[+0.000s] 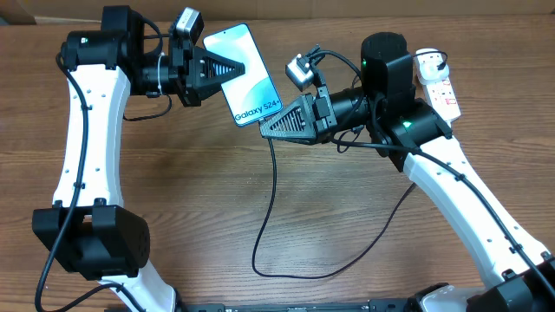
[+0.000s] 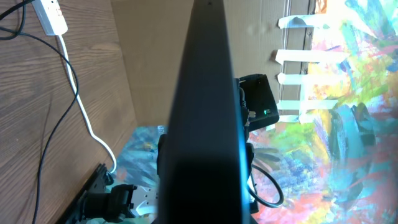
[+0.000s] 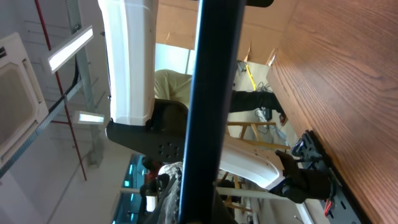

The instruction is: Plug charger to phone and switch on socket

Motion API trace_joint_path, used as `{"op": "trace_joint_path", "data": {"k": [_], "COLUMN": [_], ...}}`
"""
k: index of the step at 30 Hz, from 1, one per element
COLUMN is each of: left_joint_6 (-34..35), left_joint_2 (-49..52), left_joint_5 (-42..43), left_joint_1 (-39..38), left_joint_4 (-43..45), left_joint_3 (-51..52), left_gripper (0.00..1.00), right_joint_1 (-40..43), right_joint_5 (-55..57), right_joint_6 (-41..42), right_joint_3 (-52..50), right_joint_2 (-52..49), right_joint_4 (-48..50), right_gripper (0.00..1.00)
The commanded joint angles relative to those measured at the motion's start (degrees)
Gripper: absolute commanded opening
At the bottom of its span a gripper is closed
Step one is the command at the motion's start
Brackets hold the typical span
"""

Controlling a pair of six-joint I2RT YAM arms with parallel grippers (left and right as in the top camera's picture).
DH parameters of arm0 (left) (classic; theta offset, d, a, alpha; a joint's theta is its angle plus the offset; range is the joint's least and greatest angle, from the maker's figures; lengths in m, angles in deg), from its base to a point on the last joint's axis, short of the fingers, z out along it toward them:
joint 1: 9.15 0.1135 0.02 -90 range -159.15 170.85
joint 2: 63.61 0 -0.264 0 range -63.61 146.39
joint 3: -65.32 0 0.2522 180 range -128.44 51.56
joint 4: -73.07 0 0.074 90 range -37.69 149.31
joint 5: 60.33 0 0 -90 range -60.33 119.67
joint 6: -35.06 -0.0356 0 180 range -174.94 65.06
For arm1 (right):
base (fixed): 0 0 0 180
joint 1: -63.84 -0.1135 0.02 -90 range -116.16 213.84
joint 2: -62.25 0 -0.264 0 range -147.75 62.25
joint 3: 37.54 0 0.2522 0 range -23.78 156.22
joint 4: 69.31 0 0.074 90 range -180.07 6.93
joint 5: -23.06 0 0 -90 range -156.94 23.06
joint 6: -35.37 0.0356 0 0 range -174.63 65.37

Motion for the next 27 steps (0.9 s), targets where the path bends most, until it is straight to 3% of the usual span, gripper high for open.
{"op": "trace_joint_path", "data": {"k": [1, 6, 27], "left_joint_6": [-2.62, -2.97, -5.53], "left_joint_2": [-0.55, -0.55, -0.55], "left_joint_5": [0.92, -0.50, -3.58], "left_joint_1": [-0.98, -1.92, -3.93], "left_joint_4": [-0.42, -0.42, -1.03], "left_joint_3": [-0.81, -0.81, -0.81], "left_gripper": [0.04, 0.04, 0.04], "right_joint_1": [0.44, 0.44, 0.44], "right_joint_5": [4.68, 4.66, 4.50], "right_joint_6": [1.11, 4.28, 6.40], "right_joint_3": [0.44, 0.44, 0.44], "right_joint_2": [-1.25, -1.25, -1.88], "right_joint_4": [1.49, 5.14, 5.01], "right_gripper": [0.04, 0.04, 0.04]}}
